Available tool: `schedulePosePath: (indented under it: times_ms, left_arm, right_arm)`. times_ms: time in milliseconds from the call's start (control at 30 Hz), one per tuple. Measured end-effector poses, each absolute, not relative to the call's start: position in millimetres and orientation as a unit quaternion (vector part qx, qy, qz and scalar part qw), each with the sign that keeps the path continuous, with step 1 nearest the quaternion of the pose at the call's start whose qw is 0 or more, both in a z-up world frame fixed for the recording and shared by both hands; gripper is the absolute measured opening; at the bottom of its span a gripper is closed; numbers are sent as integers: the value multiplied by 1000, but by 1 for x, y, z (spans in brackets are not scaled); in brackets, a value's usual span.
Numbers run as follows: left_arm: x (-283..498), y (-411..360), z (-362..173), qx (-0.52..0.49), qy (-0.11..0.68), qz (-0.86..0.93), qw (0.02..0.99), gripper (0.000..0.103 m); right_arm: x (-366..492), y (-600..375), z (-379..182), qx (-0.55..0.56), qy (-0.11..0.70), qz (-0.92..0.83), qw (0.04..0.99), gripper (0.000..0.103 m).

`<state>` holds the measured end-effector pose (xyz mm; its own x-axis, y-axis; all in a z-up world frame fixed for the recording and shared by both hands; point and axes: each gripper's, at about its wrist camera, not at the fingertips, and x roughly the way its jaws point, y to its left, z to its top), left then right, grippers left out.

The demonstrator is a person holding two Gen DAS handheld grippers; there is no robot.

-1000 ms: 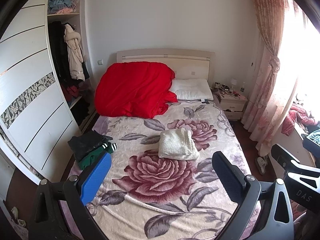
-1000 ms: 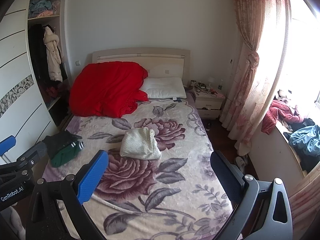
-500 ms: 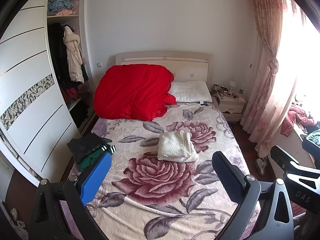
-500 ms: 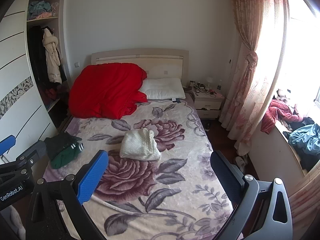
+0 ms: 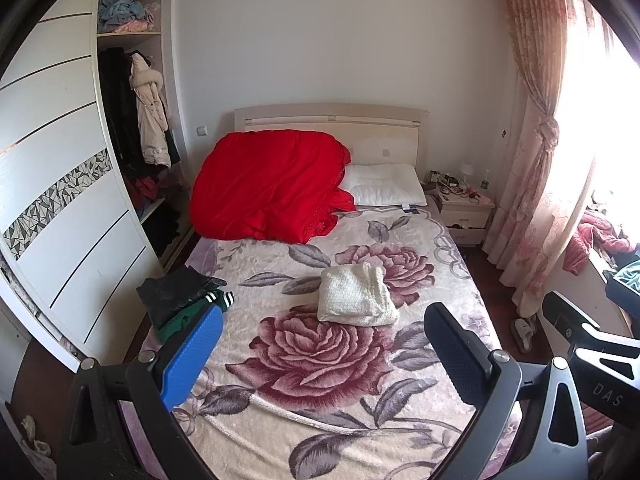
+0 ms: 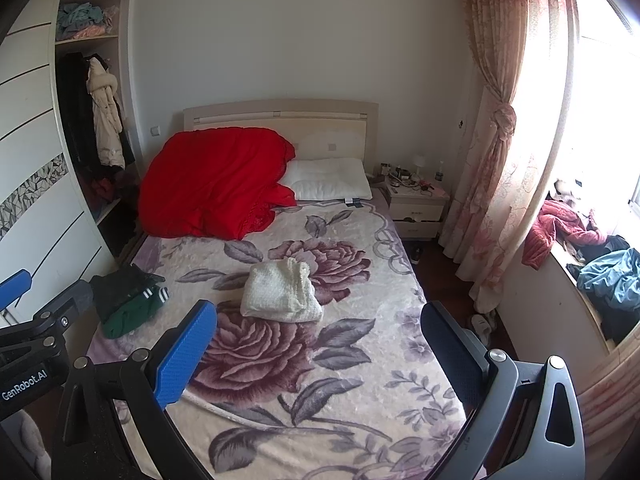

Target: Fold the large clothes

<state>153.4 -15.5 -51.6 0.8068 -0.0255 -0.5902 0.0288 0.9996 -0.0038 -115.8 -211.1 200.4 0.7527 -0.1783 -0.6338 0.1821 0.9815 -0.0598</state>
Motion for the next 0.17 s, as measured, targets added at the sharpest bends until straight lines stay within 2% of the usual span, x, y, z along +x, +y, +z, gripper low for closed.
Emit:
schedulePosePath:
  times_ms: [167]
  left_arm:
    - [151, -14, -49, 0, 305, -12, 952, 103]
  right_arm:
    - [-118, -207, 202, 4, 338, -99, 936, 103]
